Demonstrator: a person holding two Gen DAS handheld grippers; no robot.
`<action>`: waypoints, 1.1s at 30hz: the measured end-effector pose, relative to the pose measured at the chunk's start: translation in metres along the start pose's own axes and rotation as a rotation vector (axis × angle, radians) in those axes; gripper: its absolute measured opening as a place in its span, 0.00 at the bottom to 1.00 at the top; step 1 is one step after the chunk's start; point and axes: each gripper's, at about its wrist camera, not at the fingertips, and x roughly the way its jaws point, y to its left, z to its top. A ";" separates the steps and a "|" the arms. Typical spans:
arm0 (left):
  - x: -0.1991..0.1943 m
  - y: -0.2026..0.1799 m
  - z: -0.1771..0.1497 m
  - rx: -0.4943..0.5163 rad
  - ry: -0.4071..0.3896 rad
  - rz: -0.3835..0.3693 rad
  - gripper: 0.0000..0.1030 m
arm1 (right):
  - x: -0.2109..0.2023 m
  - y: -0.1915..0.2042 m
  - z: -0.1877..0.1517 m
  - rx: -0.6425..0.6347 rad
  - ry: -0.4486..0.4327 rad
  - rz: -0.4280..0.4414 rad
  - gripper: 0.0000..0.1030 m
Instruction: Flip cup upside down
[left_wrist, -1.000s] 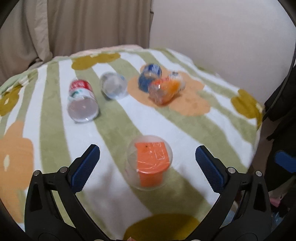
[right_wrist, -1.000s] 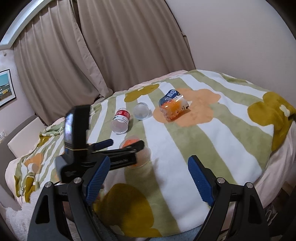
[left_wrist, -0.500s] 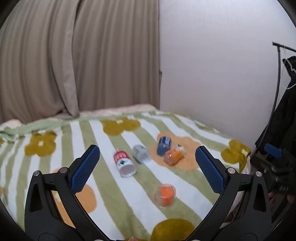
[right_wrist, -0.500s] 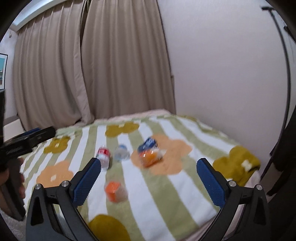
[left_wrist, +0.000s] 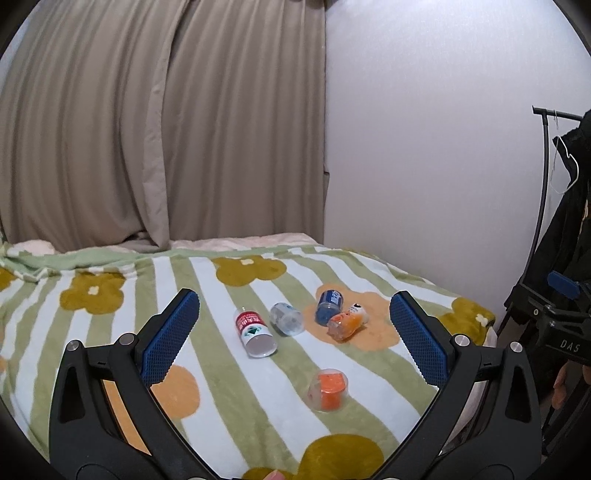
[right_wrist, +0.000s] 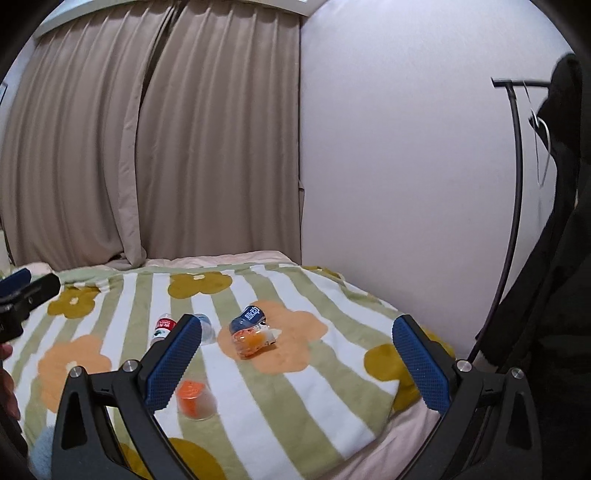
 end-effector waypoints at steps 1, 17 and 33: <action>-0.001 -0.001 0.000 0.004 -0.003 0.001 1.00 | 0.000 -0.001 0.000 0.003 -0.002 -0.005 1.00; -0.009 -0.016 -0.001 0.046 -0.022 -0.006 1.00 | -0.009 -0.009 0.000 0.049 0.016 -0.019 1.00; -0.009 -0.019 -0.001 0.055 -0.024 -0.020 1.00 | -0.009 -0.015 -0.002 0.059 0.018 -0.025 1.00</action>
